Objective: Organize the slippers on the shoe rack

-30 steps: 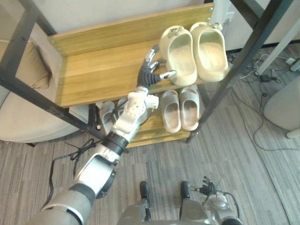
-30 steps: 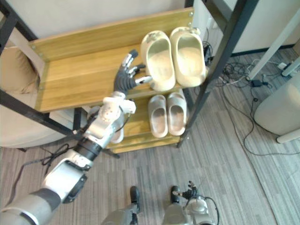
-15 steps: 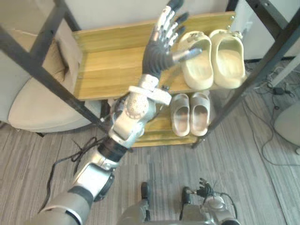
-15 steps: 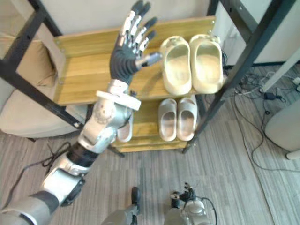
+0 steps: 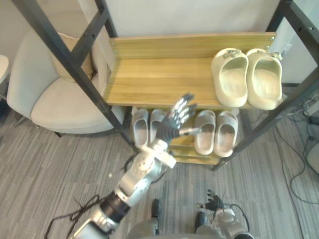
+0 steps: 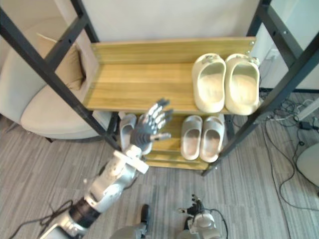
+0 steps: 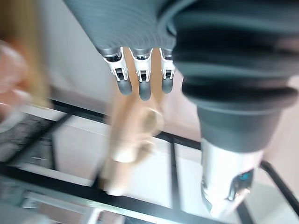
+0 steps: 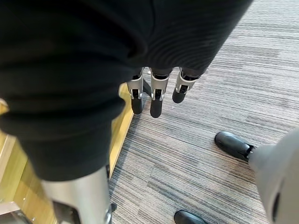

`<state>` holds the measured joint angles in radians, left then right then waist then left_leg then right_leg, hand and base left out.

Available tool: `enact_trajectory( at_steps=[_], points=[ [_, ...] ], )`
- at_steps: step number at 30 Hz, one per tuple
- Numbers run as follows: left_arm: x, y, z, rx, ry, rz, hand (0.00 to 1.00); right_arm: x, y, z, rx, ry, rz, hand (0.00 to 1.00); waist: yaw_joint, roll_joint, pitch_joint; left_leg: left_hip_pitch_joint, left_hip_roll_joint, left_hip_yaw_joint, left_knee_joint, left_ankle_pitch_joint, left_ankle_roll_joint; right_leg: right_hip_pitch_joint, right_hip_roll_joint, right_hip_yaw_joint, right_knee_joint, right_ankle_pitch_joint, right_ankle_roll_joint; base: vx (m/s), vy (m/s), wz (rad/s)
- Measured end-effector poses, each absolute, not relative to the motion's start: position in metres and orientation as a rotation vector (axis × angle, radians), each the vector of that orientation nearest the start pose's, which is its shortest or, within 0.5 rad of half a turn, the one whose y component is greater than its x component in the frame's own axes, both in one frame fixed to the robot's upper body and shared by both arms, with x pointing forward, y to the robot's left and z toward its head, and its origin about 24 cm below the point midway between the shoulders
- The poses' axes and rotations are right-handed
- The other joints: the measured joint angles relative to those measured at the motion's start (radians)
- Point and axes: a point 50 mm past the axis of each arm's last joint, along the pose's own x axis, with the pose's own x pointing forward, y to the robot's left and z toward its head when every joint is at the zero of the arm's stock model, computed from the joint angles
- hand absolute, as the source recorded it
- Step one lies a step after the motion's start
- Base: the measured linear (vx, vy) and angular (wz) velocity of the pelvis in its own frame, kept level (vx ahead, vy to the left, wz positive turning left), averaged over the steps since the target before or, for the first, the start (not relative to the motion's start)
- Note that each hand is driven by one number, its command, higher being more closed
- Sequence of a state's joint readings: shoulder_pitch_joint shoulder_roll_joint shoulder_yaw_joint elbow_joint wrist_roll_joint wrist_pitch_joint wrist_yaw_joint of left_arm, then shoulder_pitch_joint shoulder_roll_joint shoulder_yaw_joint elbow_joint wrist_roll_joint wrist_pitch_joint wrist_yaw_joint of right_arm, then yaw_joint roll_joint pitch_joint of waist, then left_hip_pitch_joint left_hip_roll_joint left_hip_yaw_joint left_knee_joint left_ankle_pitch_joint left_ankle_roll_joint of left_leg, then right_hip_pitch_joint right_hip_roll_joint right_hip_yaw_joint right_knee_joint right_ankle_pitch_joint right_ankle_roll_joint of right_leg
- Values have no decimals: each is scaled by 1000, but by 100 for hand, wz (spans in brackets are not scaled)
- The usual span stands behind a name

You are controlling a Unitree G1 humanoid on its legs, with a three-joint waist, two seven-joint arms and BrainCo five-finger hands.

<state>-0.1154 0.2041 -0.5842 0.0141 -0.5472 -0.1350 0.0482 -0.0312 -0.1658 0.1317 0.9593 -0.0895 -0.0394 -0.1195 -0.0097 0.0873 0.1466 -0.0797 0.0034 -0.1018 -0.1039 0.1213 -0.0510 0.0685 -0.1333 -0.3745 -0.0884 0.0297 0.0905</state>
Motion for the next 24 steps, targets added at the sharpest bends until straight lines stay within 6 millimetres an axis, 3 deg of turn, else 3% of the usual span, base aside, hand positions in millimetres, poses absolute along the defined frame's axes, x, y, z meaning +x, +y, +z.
enact_trajectory(
  at_steps=[1, 2, 3, 4, 6, 10, 16, 24],
  points=[
    [229, 60, 30, -321, 93, -484, 0, 161, -196, -134, -354, 875, -16, 0, 4, -4, -1, 1, 1, -1, 0, -1, -1, 1, 1, -1, 0, -2, 0, 0, 0, 0],
    [226, 63, 22, -312, 122, -467, 0, 162, -196, -134, -355, 874, -16, 0, 6, -5, -1, 1, 2, 0, 0, -1, -1, 1, 2, -1, 0, -3, -1, -32, -9, 1],
    [214, 75, -3, -282, 222, -418, 0, 162, -196, -134, -365, 873, -11, 0, 13, -12, 0, 0, 4, -2, 0, -1, -1, 0, 4, -1, 0, -10, -4, 0, 0, 0],
    [211, 78, -9, -272, 246, -406, 0, 162, -196, -134, -368, 873, -10, 0, 15, -14, -1, 0, 5, -3, -1, -1, -1, 1, 5, -1, 0, -11, -6, -30, -14, 8],
    [188, 106, -49, -207, 416, -296, 0, 157, -195, -136, -369, 883, -5, 0, 19, -34, -7, -3, 6, -17, -3, -4, -6, 0, 8, -10, 0, -23, 0, -24, -18, 15],
    [163, 144, -88, -130, 593, -129, 0, 150, -195, -139, -359, 904, -11, 0, 41, -59, -22, -6, 4, -19, -4, -8, -8, 2, 8, -14, 0, -27, 2, 13, -5, 4],
    [129, 189, -127, -18, 806, 81, 0, 149, -195, -139, -327, 906, -44, 0, 49, -72, -28, 9, 2, -18, -5, -11, -7, 19, 7, -10, 0, -25, 1, 35, -3, 1],
    [110, 197, -141, 24, 906, 180, 0, 148, -194, -140, -298, 914, -74, 0, 55, -74, -29, 28, 4, -10, -6, -24, -10, 34, 7, -2, 0, -34, 3, 12, -4, -3]
  ],
)
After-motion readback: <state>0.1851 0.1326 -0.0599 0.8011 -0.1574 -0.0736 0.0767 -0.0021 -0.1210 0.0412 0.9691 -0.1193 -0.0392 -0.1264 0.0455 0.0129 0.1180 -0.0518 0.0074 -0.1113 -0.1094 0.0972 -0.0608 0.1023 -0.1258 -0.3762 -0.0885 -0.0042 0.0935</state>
